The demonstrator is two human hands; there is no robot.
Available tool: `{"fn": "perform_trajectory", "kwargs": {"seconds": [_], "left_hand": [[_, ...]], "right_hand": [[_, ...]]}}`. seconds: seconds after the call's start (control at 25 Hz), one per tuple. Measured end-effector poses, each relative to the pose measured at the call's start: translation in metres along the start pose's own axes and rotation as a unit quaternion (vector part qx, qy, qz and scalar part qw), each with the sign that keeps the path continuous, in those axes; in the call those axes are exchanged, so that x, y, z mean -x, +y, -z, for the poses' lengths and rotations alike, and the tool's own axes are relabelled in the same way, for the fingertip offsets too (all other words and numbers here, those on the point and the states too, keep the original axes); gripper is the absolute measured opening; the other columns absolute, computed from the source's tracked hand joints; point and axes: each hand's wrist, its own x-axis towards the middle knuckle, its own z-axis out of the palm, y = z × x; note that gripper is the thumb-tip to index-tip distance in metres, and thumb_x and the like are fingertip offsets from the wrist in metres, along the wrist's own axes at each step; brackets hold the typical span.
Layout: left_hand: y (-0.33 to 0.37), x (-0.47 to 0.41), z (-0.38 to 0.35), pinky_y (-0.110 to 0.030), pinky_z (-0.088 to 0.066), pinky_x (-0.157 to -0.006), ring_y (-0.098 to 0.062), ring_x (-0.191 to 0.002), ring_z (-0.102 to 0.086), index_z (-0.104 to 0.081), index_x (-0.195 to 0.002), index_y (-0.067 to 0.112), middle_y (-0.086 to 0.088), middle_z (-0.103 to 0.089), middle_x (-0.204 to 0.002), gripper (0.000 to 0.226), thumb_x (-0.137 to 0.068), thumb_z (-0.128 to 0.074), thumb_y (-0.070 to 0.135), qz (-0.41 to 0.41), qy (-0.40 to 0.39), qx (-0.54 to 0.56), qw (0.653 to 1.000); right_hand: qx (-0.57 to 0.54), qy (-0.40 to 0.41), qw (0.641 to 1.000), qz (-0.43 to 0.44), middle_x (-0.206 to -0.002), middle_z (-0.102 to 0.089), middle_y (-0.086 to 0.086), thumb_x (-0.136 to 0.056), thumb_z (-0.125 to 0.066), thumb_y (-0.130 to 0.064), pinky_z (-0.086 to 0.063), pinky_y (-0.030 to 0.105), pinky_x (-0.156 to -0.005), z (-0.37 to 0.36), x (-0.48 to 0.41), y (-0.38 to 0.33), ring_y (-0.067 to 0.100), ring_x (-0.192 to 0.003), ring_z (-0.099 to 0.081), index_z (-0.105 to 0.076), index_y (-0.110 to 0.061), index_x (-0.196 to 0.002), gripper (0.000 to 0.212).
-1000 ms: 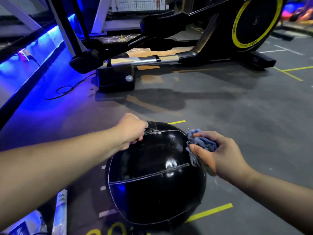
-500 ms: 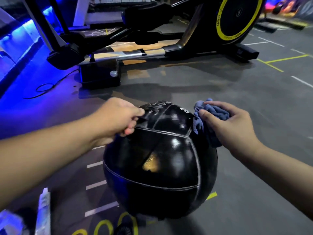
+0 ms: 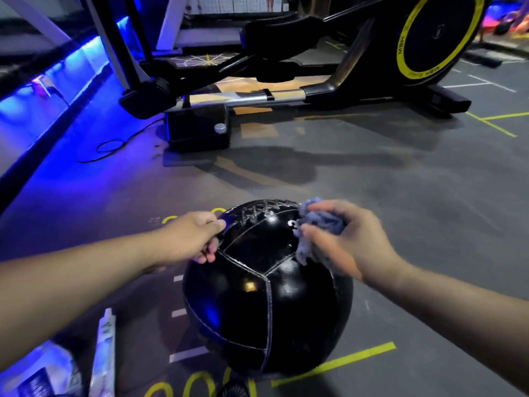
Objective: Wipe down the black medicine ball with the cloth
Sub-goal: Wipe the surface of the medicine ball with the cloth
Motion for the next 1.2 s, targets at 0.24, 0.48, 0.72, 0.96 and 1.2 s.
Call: {"fn": "perform_trajectory", "kwargs": {"seconds": [0.24,0.48,0.72,0.96,1.2], "left_hand": [[-0.004,0.000,-0.006,-0.018,-0.043,-0.047,-0.010,-0.048,-0.054,-0.047,-0.079,0.011,-0.005,-0.053,-0.058,0.028,-0.104,-0.038,0.021,-0.025,-0.033,0.056,0.998],[-0.017,-0.004,0.000,-0.017,-0.040,-0.050,-0.011,-0.052,-0.055,-0.041,-0.077,0.011,-0.002,-0.051,-0.056,0.028,-0.104,-0.037,0.018,-0.066,-0.062,0.024,0.996],[-0.026,-0.016,0.001,-0.036,-0.047,-0.058,-0.017,-0.053,-0.056,-0.039,-0.077,0.015,0.001,-0.055,-0.049,0.027,-0.103,-0.040,0.024,-0.111,-0.044,-0.096,0.988],[-0.034,-0.018,0.007,-0.033,-0.046,-0.061,-0.010,-0.047,-0.052,-0.041,-0.078,0.014,-0.002,-0.064,-0.051,0.027,-0.101,-0.040,0.029,-0.105,-0.018,-0.210,0.972],[-0.052,-0.018,0.018,-0.032,-0.045,-0.061,-0.020,-0.051,-0.057,-0.039,-0.077,0.010,-0.001,-0.057,-0.048,0.026,-0.103,-0.040,0.016,-0.111,-0.020,-0.110,0.988]], "right_hand": [[0.259,-0.216,0.868,0.365,-0.127,-0.063,0.002,-0.076,-0.074,-0.033,-0.040,0.035,-0.107,-0.054,0.004,-0.026,0.022,-0.118,-0.057,-0.069,-0.018,-0.115,0.043],[0.189,-0.092,0.969,0.131,-0.102,-0.071,-0.004,-0.078,-0.076,-0.035,-0.048,0.026,-0.089,-0.004,-0.025,0.018,0.014,-0.100,-0.065,-0.074,-0.025,-0.095,0.020],[0.162,-0.016,0.981,-0.107,-0.087,-0.072,-0.010,-0.077,-0.075,-0.032,-0.049,0.019,-0.078,0.008,-0.037,0.038,0.006,-0.088,-0.067,-0.074,-0.025,-0.092,0.017],[0.239,-0.204,0.850,0.424,-0.127,-0.064,0.005,-0.085,-0.066,-0.025,-0.036,0.035,-0.110,-0.049,0.021,-0.011,0.016,-0.124,-0.055,-0.069,-0.016,-0.114,0.031],[0.156,-0.076,0.963,0.209,-0.115,-0.070,-0.002,-0.075,-0.079,-0.032,-0.042,0.018,-0.100,-0.012,-0.021,0.029,0.009,-0.111,-0.061,-0.073,-0.022,-0.104,0.031]]}}
